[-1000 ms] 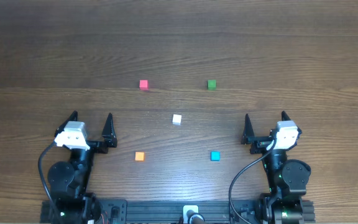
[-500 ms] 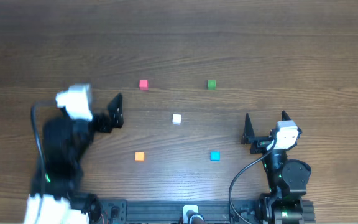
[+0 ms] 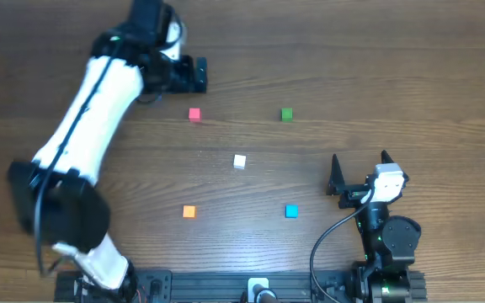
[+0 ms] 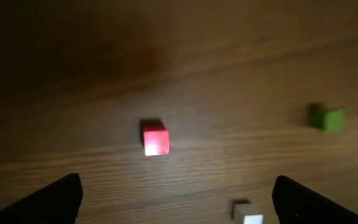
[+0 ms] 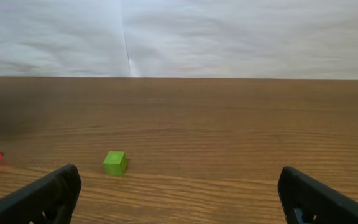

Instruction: Stack Cubes

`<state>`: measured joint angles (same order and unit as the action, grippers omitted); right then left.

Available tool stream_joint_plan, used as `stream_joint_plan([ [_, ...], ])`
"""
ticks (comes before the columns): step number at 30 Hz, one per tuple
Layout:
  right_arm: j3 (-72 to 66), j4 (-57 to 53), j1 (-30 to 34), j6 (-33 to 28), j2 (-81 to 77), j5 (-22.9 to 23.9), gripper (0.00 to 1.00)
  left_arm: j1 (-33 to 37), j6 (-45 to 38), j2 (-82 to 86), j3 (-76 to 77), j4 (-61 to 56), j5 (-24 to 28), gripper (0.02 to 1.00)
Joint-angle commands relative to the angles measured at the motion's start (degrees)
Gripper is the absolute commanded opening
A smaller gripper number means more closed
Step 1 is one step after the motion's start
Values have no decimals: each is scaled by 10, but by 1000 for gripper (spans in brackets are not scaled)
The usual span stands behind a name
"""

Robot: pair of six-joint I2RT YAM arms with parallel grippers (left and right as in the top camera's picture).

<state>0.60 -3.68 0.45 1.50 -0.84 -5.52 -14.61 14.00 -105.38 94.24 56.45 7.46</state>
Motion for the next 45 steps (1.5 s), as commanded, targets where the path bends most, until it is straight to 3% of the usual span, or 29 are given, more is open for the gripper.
stream_joint_plan([
  [1,-3,-2,4,1,5,-4,993,-24,31,-80,16,8,6,985],
  [11,-3,-2,4,1,5,-4,993,-42,47,-155,16,12,-24,921],
  [19,-3,-2,4,1,5,-4,991,-42,47,-185,16,12,-82,888],
  [29,-3,-2,4,1,5,-4,993,-43,52,-207,16,-1,-89,816],
  [36,-3,-2,4,1,5,-4,991,-42,60,-211,16,-13,-91,643],
  [45,-3,-2,4,1,5,-4,991,-43,60,-211,16,-13,-90,500],
])
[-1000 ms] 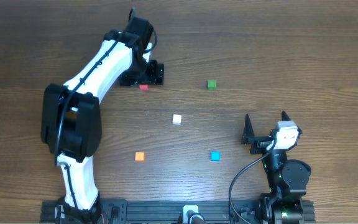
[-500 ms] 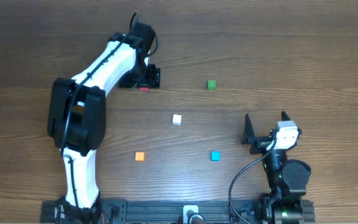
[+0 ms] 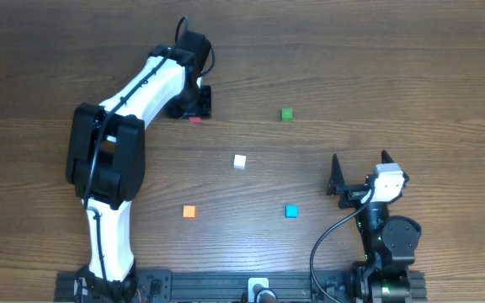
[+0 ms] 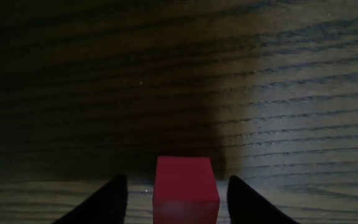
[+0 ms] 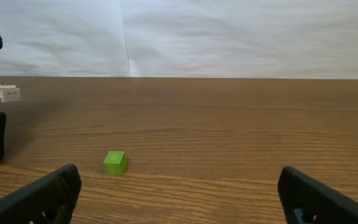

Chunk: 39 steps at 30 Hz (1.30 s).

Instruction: Stack Cubes

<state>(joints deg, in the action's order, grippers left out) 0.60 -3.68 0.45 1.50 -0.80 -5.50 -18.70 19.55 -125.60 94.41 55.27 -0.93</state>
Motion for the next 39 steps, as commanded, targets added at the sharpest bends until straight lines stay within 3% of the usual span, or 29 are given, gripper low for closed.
stream_joint_plan([
  [1,-3,-2,4,1,4,-5,991,-2,5,-9,14,-2,-7,494],
  [13,-3,-2,4,1,4,-5,993,-2,7,-9,14,-2,-2,332],
  [20,-3,-2,4,1,4,-5,991,-4,20,-4,15,-4,21,91],
  [23,-3,-2,4,1,4,-5,993,-13,26,19,15,8,27,47],
  [32,-3,-2,4,1,4,-5,993,-63,101,147,15,82,26,40],
  [39,-3,-2,4,1,4,-5,991,-161,179,178,14,113,9,38],
])
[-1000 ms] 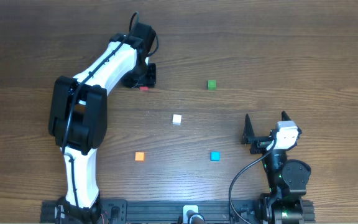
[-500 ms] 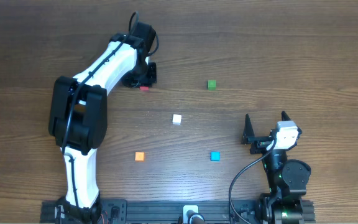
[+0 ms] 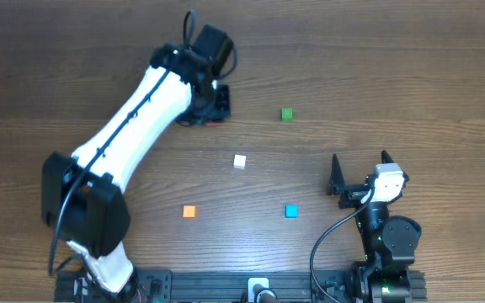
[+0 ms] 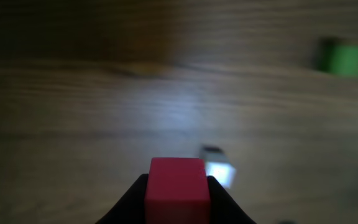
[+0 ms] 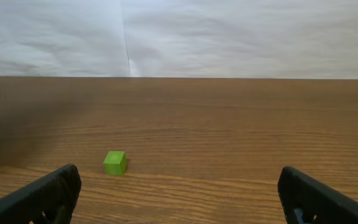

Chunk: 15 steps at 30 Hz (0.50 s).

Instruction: Stack Cubes

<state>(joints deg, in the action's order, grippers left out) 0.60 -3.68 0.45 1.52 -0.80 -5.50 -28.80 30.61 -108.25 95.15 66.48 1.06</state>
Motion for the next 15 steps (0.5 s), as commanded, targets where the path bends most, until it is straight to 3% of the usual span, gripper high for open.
stream_joint_plan([
  [1,-3,-2,4,1,4,-5,993,-76,79,2,5,0,-17,42],
  [7,-3,-2,4,1,4,-5,993,-134,102,-20,4,-7,-27,40],
  [15,-3,-2,4,1,4,-5,993,-149,102,-44,-11,-16,-33,38],
])
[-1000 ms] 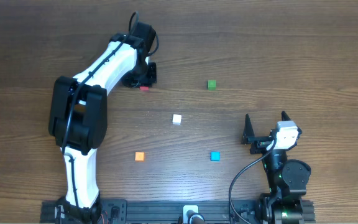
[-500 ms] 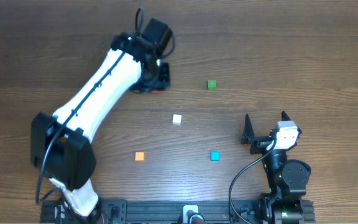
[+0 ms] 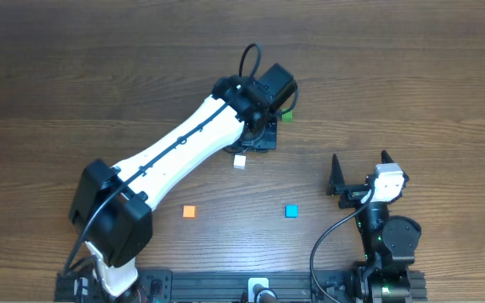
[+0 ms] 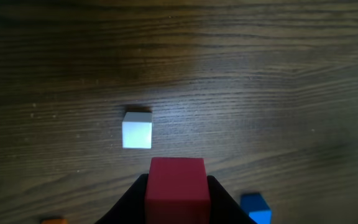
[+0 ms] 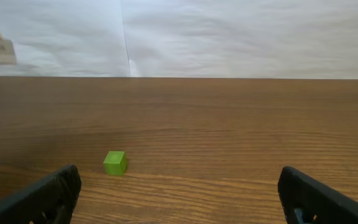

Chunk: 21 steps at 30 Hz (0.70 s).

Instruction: Stack Cubes

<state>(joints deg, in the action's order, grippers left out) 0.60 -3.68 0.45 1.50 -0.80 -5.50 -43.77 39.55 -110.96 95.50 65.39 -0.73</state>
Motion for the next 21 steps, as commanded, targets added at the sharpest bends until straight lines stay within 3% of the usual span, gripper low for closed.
stream_joint_plan([
  [1,-3,-2,4,1,4,-5,993,2,13,-17,-19,-7,-15,40],
  [21,-3,-2,4,1,4,-5,993,18,21,-17,-129,-87,-16,38],
])
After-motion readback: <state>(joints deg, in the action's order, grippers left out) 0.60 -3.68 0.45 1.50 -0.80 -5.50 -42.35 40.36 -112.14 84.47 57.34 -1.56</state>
